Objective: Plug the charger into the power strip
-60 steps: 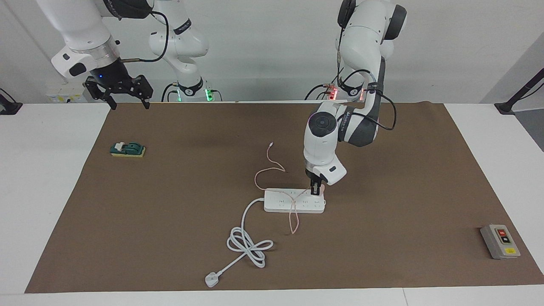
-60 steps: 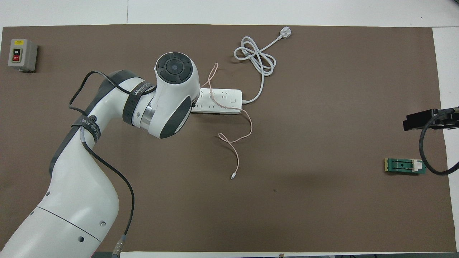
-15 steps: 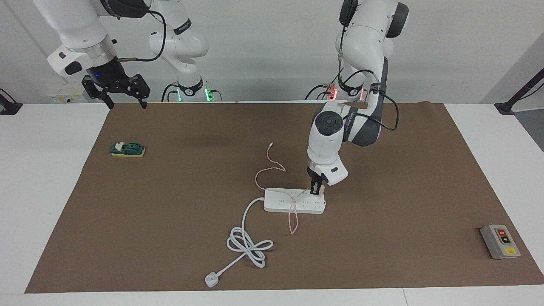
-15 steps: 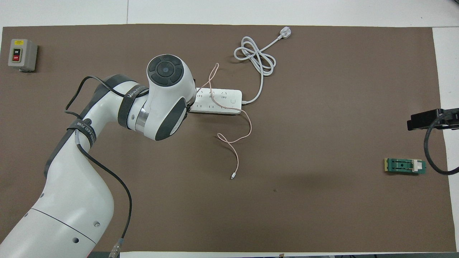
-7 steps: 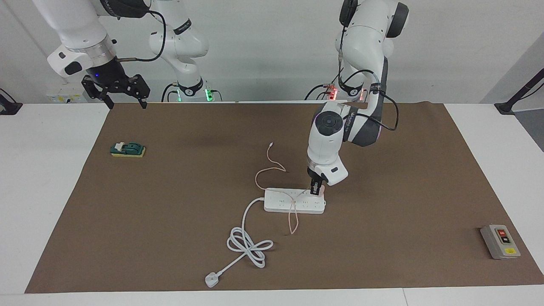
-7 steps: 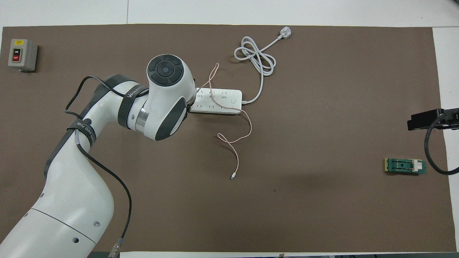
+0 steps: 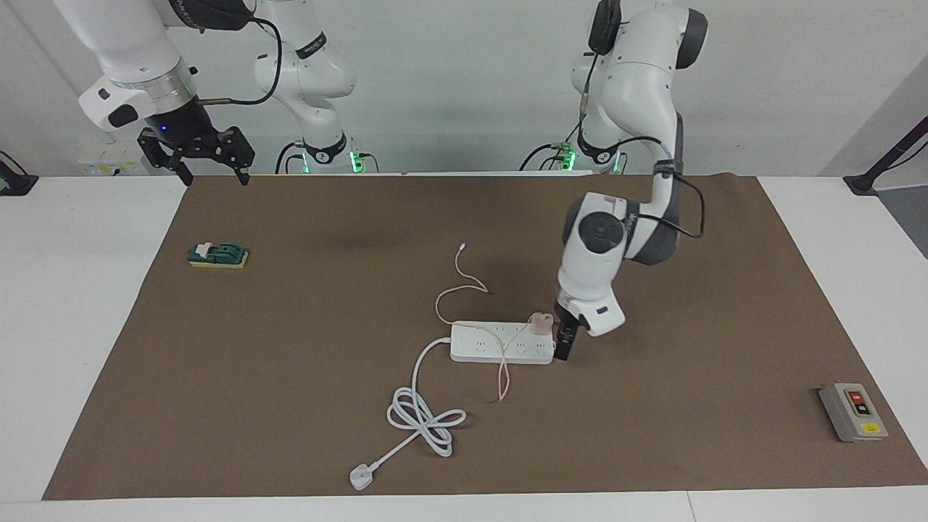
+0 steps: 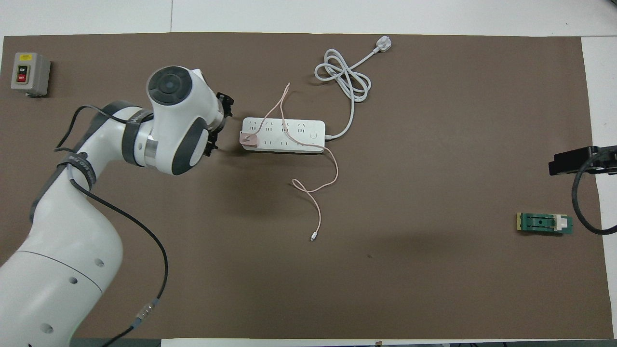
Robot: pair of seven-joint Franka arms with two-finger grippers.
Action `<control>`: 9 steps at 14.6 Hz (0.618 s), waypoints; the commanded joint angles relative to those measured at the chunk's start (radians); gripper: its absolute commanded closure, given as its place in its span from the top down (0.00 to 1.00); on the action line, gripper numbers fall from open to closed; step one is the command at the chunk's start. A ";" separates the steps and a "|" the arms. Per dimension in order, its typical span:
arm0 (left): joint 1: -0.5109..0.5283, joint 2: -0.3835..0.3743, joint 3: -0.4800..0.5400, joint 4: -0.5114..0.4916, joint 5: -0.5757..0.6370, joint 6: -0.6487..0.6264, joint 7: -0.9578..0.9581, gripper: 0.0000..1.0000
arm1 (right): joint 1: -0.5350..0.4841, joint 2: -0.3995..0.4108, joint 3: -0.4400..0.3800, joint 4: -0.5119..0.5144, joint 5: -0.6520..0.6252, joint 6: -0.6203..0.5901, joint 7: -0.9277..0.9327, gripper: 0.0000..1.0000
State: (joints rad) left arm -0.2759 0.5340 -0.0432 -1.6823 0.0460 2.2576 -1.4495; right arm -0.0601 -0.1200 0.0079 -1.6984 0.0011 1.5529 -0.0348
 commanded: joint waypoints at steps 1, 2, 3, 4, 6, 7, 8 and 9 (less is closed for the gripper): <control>0.024 -0.026 -0.024 -0.019 -0.012 0.004 0.035 1.00 | -0.020 -0.013 0.012 -0.009 -0.016 -0.001 -0.002 1.00; 0.026 -0.029 -0.024 -0.019 -0.012 0.000 0.041 1.00 | -0.020 -0.013 0.012 -0.009 -0.016 -0.001 -0.002 1.00; 0.026 -0.038 -0.024 -0.017 -0.012 -0.012 0.046 1.00 | -0.020 -0.013 0.012 -0.009 -0.016 -0.001 -0.002 1.00; 0.033 -0.052 -0.024 -0.005 -0.012 -0.044 0.055 1.00 | -0.020 -0.013 0.012 -0.009 -0.016 -0.001 -0.004 1.00; 0.053 -0.071 -0.030 0.025 -0.014 -0.099 0.086 1.00 | -0.020 -0.013 0.012 -0.009 -0.016 -0.001 -0.002 1.00; 0.063 -0.092 -0.027 0.030 -0.017 -0.104 0.116 1.00 | -0.020 -0.013 0.012 -0.009 -0.016 -0.001 -0.002 1.00; 0.075 -0.115 -0.027 0.030 -0.020 -0.107 0.158 1.00 | -0.020 -0.013 0.012 -0.009 -0.016 -0.001 -0.002 1.00; 0.093 -0.139 -0.027 0.029 -0.020 -0.116 0.196 1.00 | -0.020 -0.013 0.012 -0.009 -0.016 -0.002 -0.002 1.00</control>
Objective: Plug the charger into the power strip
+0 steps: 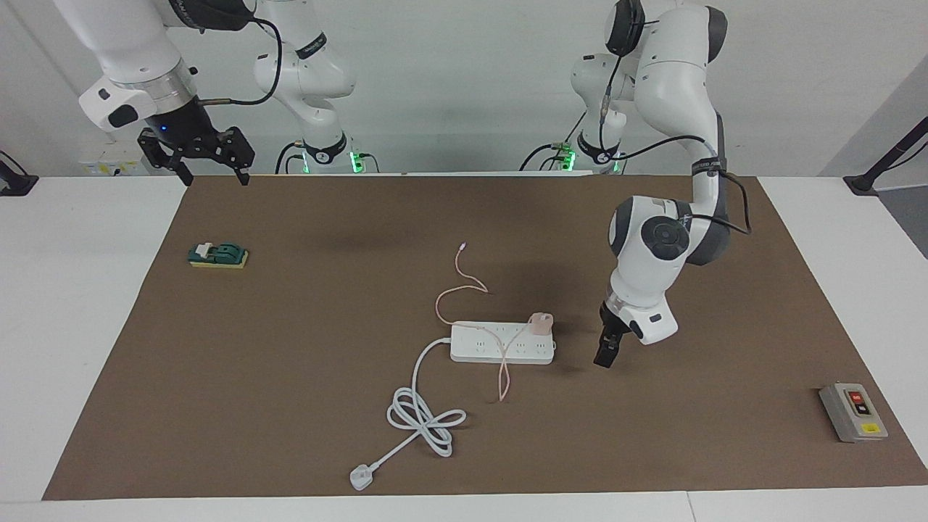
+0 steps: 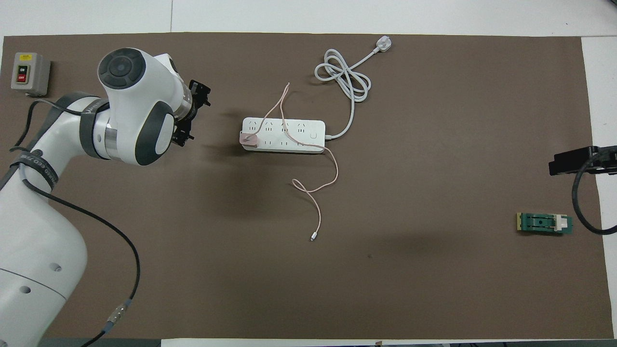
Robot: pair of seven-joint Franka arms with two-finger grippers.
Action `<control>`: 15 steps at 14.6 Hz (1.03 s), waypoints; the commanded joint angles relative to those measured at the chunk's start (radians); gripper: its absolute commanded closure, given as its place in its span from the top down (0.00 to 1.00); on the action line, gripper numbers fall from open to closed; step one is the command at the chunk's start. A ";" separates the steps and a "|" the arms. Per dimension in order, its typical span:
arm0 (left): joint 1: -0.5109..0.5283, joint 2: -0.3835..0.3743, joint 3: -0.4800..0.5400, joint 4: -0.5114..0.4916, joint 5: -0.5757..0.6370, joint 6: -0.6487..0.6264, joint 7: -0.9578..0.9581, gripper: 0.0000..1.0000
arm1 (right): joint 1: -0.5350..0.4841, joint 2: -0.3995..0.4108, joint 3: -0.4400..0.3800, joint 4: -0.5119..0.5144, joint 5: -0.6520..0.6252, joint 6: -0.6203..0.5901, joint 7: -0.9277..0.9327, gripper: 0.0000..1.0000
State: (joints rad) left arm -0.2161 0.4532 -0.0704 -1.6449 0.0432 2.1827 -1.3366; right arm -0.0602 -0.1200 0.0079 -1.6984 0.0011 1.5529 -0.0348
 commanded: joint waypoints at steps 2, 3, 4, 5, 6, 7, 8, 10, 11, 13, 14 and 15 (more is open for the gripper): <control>0.061 -0.102 0.000 -0.007 -0.017 -0.093 0.213 1.00 | -0.021 -0.013 0.012 -0.009 -0.016 -0.001 -0.004 1.00; 0.078 -0.122 0.000 -0.007 -0.017 -0.134 0.287 1.00 | -0.021 -0.013 0.012 -0.009 -0.016 -0.002 -0.004 1.00; 0.092 -0.143 0.000 -0.007 -0.016 -0.164 0.348 1.00 | -0.021 -0.013 0.012 -0.009 -0.016 -0.002 -0.004 1.00; 0.102 -0.168 0.004 -0.007 -0.017 -0.190 0.423 1.00 | -0.021 -0.013 0.012 -0.009 -0.016 -0.002 -0.004 1.00; 0.118 -0.183 0.006 -0.006 -0.017 -0.216 0.498 1.00 | -0.021 -0.013 0.012 -0.009 -0.016 -0.002 -0.004 1.00; 0.135 -0.203 0.006 -0.007 -0.017 -0.247 0.566 1.00 | -0.021 -0.013 0.012 -0.009 -0.016 -0.002 -0.004 1.00; 0.147 -0.217 0.007 -0.007 -0.017 -0.268 0.624 1.00 | -0.021 -0.013 0.012 -0.009 -0.016 -0.002 -0.004 1.00; 0.175 -0.238 0.007 -0.007 -0.017 -0.294 0.756 1.00 | -0.021 -0.013 0.012 -0.009 -0.016 -0.002 -0.004 1.00; 0.181 -0.255 0.009 -0.010 -0.017 -0.310 0.805 1.00 | -0.021 -0.013 0.012 -0.009 -0.016 -0.002 -0.004 1.00; 0.191 -0.303 0.012 -0.021 -0.016 -0.362 0.910 1.00 | -0.020 -0.013 0.012 -0.009 -0.016 -0.002 -0.004 1.00; 0.217 -0.323 0.011 -0.021 -0.016 -0.397 0.963 1.00 | -0.020 -0.013 0.012 -0.009 -0.016 -0.004 -0.004 1.00; 0.231 -0.350 0.011 -0.021 -0.016 -0.435 1.023 1.00 | -0.021 -0.013 0.012 -0.009 -0.016 -0.004 -0.004 1.00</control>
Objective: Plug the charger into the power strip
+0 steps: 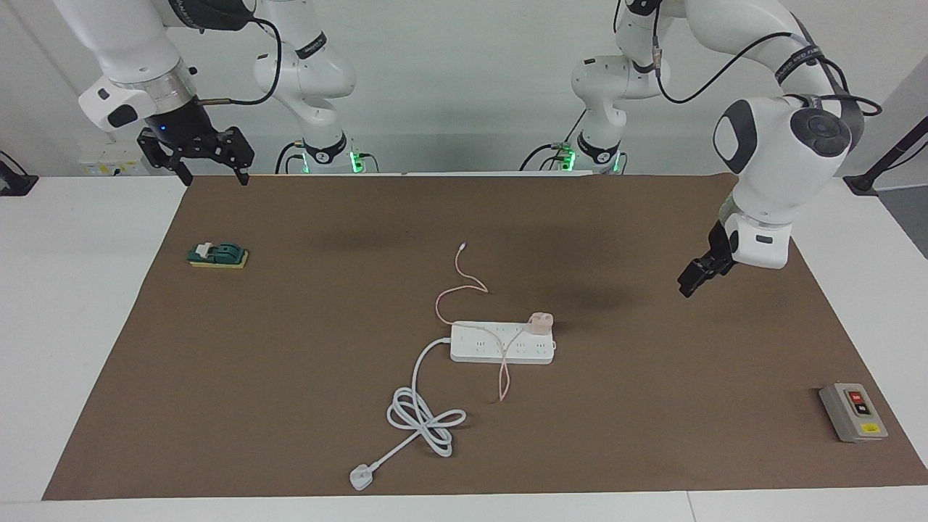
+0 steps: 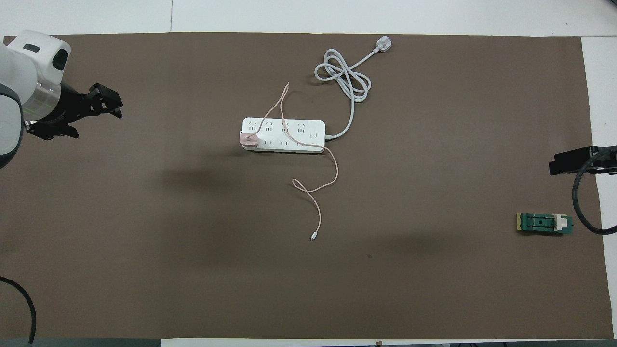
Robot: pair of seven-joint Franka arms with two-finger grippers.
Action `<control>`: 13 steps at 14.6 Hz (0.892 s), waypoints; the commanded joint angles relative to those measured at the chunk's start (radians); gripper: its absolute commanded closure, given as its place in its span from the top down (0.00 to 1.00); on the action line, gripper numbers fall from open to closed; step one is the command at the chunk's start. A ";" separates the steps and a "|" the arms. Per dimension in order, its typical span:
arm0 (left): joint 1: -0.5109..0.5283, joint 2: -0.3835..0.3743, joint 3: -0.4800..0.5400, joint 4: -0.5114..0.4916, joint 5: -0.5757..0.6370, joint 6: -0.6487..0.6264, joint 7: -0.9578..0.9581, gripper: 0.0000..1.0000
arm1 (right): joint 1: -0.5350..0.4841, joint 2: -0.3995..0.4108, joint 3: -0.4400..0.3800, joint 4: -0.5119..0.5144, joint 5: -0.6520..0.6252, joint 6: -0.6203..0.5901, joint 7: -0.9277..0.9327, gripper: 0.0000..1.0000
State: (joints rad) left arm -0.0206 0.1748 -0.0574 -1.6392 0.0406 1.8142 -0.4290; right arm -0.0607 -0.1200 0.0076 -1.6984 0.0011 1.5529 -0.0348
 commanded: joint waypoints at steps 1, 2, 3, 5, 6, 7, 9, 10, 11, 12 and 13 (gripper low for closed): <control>0.048 -0.102 -0.001 -0.031 -0.013 -0.108 0.165 1.00 | -0.021 -0.013 0.012 -0.009 -0.016 -0.004 -0.005 1.00; 0.071 -0.133 -0.002 -0.036 -0.013 -0.155 0.205 1.00 | -0.019 -0.013 0.012 -0.009 -0.016 -0.004 -0.005 1.00; 0.082 -0.162 -0.001 -0.048 -0.013 -0.194 0.244 1.00 | -0.021 -0.013 0.012 -0.009 -0.016 -0.004 -0.005 1.00; 0.117 -0.213 -0.002 -0.057 -0.013 -0.267 0.303 1.00 | -0.021 -0.013 0.012 -0.009 -0.016 -0.004 -0.004 1.00; 0.119 -0.228 -0.001 -0.062 -0.013 -0.298 0.308 1.00 | -0.019 -0.013 0.012 -0.009 -0.016 -0.004 -0.004 1.00; 0.119 -0.232 -0.001 -0.056 -0.013 -0.299 0.306 1.00 | -0.019 -0.013 0.012 -0.009 -0.016 -0.002 -0.004 1.00; 0.108 -0.229 -0.004 -0.057 -0.016 -0.268 0.296 1.00 | -0.021 -0.013 0.012 -0.009 -0.016 -0.004 -0.005 1.00; 0.102 -0.230 -0.007 -0.062 -0.016 -0.266 0.292 1.00 | -0.022 -0.013 0.012 -0.009 -0.016 -0.004 -0.005 1.00; 0.096 -0.232 -0.010 -0.064 -0.016 -0.269 0.292 1.00 | -0.022 -0.015 0.012 -0.007 -0.016 -0.004 -0.005 1.00; 0.091 -0.232 -0.015 -0.064 -0.016 -0.268 0.291 1.00 | -0.022 -0.013 0.012 -0.009 -0.016 -0.004 -0.005 1.00; 0.084 -0.230 -0.015 -0.062 -0.016 -0.262 0.295 1.00 | -0.021 -0.015 0.012 -0.009 -0.016 -0.002 -0.004 1.00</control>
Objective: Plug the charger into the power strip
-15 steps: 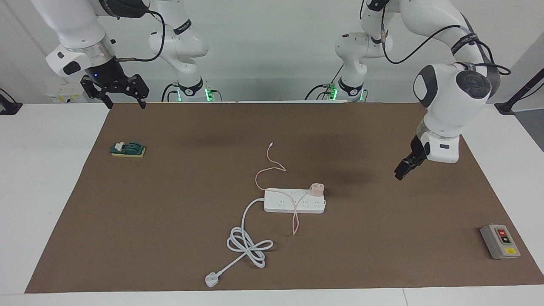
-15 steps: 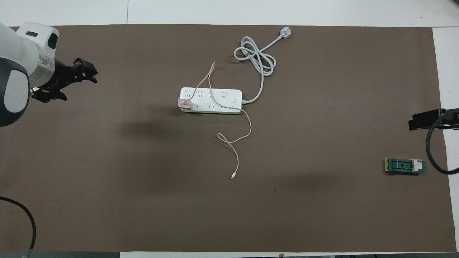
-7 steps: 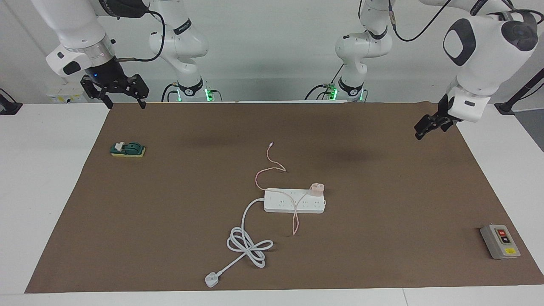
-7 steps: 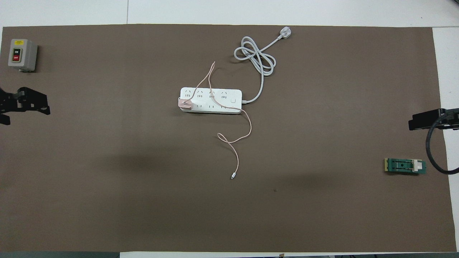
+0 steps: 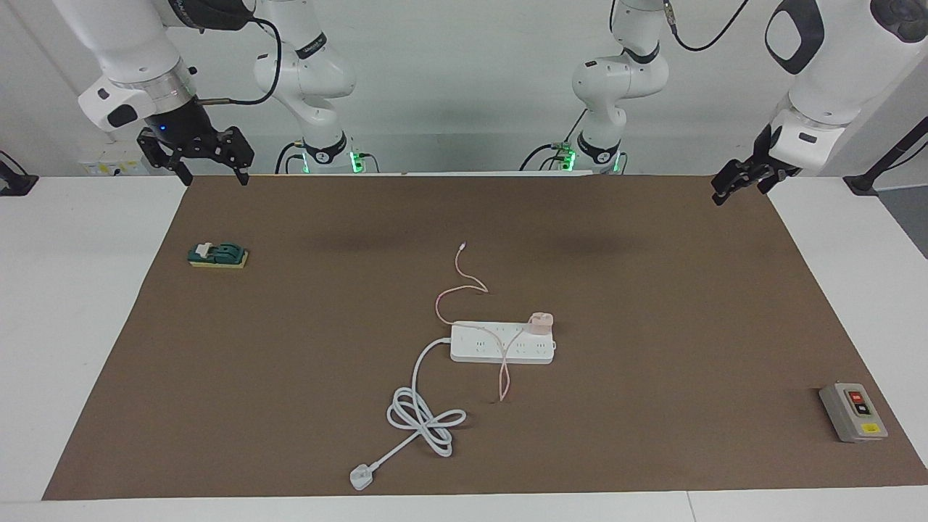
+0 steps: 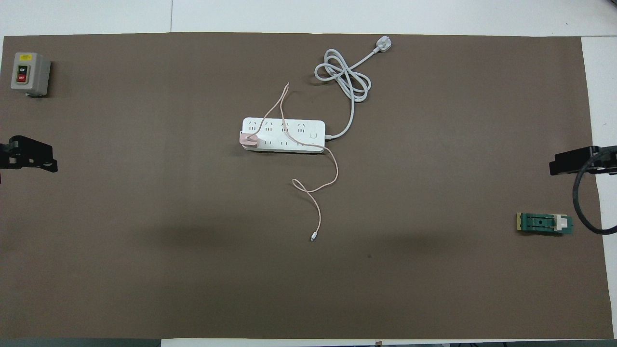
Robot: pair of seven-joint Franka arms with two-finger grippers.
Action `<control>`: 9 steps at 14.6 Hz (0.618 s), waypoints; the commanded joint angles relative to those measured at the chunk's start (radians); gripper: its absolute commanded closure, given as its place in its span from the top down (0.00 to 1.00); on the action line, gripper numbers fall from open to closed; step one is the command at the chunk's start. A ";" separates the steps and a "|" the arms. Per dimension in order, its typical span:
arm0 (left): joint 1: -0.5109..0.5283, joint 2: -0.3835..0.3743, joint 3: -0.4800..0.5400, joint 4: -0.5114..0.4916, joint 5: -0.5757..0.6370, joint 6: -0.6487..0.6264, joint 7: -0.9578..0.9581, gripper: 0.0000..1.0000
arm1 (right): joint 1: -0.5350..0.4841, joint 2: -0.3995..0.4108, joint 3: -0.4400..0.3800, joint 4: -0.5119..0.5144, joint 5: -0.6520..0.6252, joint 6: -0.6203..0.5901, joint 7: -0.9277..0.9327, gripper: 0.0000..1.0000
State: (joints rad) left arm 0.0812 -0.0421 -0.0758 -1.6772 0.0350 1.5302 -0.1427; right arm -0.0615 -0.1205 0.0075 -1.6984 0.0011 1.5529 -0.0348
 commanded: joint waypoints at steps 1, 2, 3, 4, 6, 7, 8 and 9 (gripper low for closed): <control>-0.030 -0.013 0.004 -0.022 -0.010 0.024 0.021 1.00 | -0.020 -0.015 0.012 -0.009 -0.016 -0.002 -0.002 1.00; -0.032 -0.012 0.002 -0.022 -0.015 0.028 0.037 1.00 | -0.020 -0.015 0.012 -0.009 -0.016 -0.002 -0.002 1.00; -0.032 -0.010 0.002 -0.022 -0.050 0.042 0.073 1.00 | -0.020 -0.015 0.012 -0.009 -0.016 -0.004 -0.004 1.00; -0.032 -0.010 0.002 -0.022 -0.088 0.047 0.100 1.00 | -0.021 -0.015 0.012 -0.009 -0.016 -0.002 -0.002 1.00; -0.035 -0.007 0.002 -0.019 -0.098 0.048 0.101 1.00 | -0.020 -0.015 0.012 -0.009 -0.016 -0.002 -0.002 1.00; -0.046 -0.007 0.002 -0.019 -0.099 0.048 0.101 1.00 | -0.020 -0.015 0.012 -0.009 -0.016 -0.002 -0.002 1.00; -0.052 -0.007 0.002 -0.018 -0.099 0.053 0.094 1.00 | -0.020 -0.015 0.012 -0.009 -0.016 -0.002 -0.002 1.00; -0.052 -0.007 0.002 -0.019 -0.098 0.056 0.101 1.00 | -0.020 -0.015 0.012 -0.009 -0.016 -0.002 -0.002 1.00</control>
State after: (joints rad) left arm 0.0479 -0.0415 -0.0838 -1.6800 -0.0550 1.5602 -0.0582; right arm -0.0624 -0.1210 0.0075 -1.6984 0.0011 1.5529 -0.0348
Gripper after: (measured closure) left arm 0.000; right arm 0.000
